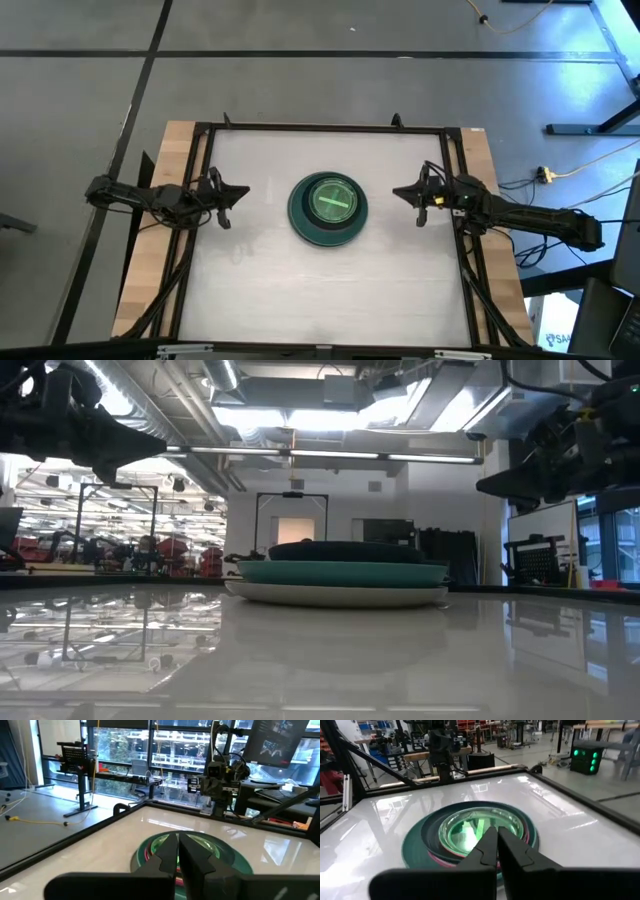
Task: Stack plastic plates
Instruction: Return to Home Position
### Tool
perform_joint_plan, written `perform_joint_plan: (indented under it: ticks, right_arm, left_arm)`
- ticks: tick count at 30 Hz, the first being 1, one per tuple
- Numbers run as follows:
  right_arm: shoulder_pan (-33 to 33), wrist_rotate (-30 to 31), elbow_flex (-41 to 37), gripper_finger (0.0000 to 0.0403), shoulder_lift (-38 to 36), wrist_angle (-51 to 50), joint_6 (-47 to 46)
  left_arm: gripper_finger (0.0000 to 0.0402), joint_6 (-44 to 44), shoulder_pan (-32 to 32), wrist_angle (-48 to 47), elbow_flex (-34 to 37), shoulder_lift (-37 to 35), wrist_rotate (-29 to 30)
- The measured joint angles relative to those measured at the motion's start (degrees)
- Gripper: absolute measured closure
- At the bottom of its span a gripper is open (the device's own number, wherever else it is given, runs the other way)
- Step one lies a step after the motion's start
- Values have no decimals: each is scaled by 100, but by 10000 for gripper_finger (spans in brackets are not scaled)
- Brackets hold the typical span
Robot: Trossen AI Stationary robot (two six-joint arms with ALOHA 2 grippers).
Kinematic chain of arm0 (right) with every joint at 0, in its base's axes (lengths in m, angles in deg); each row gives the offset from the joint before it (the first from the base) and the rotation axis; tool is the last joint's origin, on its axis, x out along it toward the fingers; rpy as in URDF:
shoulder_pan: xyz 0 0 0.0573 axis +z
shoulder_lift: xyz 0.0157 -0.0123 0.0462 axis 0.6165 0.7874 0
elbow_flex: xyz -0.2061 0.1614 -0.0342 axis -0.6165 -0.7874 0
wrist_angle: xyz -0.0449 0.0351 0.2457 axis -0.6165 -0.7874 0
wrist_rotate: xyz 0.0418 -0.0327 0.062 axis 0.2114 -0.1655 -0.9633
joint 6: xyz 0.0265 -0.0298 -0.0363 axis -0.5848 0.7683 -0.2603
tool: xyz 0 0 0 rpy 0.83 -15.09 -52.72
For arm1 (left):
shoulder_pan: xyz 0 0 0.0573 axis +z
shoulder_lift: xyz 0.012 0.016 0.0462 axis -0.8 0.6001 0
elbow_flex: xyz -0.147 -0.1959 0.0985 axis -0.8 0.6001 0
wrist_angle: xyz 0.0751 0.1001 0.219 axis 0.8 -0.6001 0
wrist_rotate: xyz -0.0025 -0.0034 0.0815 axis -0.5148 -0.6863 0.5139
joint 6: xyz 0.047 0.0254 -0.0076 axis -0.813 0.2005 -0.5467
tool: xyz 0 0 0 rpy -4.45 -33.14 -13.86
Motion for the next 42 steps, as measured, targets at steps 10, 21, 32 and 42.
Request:
perform_joint_plan:
  ticks: [10,21,32,42]
  right_arm:
    - [0,0,0,395,0,-490,-132]
    - [0,0,0,395,0,-959,-134]
    - [0,0,0,395,0,-999,-134]
    - [0,0,0,395,0,-995,-134]
  left_arm:
    - [391,7,0,4,0,0,-4]
    - [391,9,0,7,0,0,-7]
    - [391,9,0,9,0,0,-9]
    - [391,9,0,9,0,0,-9]
